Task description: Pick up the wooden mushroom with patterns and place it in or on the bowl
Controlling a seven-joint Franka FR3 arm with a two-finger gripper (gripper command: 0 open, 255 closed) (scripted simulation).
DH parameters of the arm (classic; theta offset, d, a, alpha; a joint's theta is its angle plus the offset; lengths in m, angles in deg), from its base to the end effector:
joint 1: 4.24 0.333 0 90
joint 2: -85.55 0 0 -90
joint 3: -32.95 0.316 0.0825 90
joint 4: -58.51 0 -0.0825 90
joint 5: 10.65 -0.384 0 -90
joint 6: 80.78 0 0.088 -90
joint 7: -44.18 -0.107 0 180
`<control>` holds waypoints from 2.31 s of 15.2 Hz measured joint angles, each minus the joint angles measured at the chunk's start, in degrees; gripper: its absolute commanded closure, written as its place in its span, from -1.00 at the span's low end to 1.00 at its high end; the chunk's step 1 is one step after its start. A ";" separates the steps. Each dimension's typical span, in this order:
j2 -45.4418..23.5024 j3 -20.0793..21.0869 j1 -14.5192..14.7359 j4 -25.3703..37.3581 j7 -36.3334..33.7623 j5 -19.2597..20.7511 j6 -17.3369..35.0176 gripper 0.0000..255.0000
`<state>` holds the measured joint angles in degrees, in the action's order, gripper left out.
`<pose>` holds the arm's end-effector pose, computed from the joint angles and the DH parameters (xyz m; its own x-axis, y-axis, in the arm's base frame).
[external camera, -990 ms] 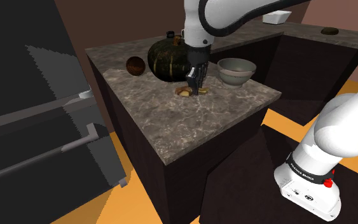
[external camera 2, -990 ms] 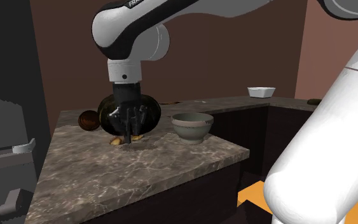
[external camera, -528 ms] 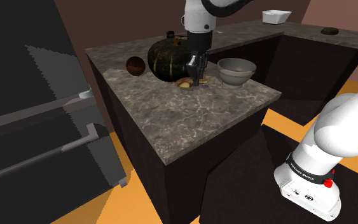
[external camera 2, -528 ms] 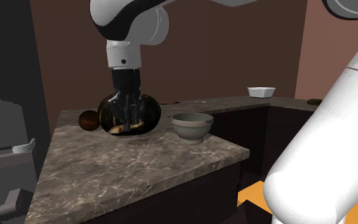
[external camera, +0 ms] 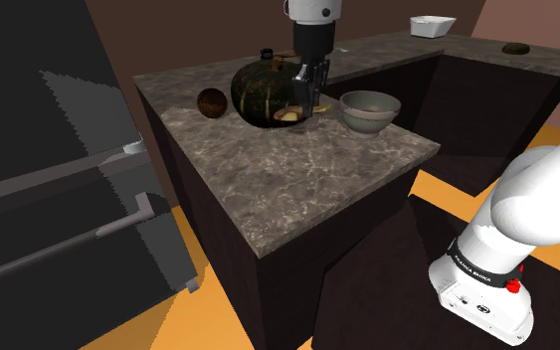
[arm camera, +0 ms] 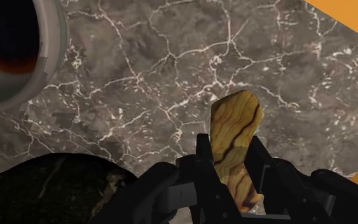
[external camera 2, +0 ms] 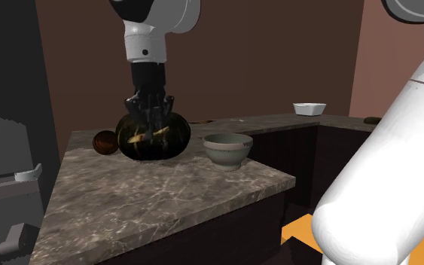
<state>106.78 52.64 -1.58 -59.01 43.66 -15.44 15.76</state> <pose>0.4030 0.1967 0.5794 0.9400 0.3409 -0.0143 0.3412 -0.9392 0.0395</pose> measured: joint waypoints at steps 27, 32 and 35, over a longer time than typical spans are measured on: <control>8.64 -21.30 -8.23 -3.38 27.31 7.95 -5.24 1.00; 9.06 -21.78 -8.42 -7.49 27.74 8.24 -1.53 1.00; 9.44 -21.80 -8.42 -10.08 27.61 8.28 0.69 1.00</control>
<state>116.22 30.84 -10.00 -69.10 71.27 -7.16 16.45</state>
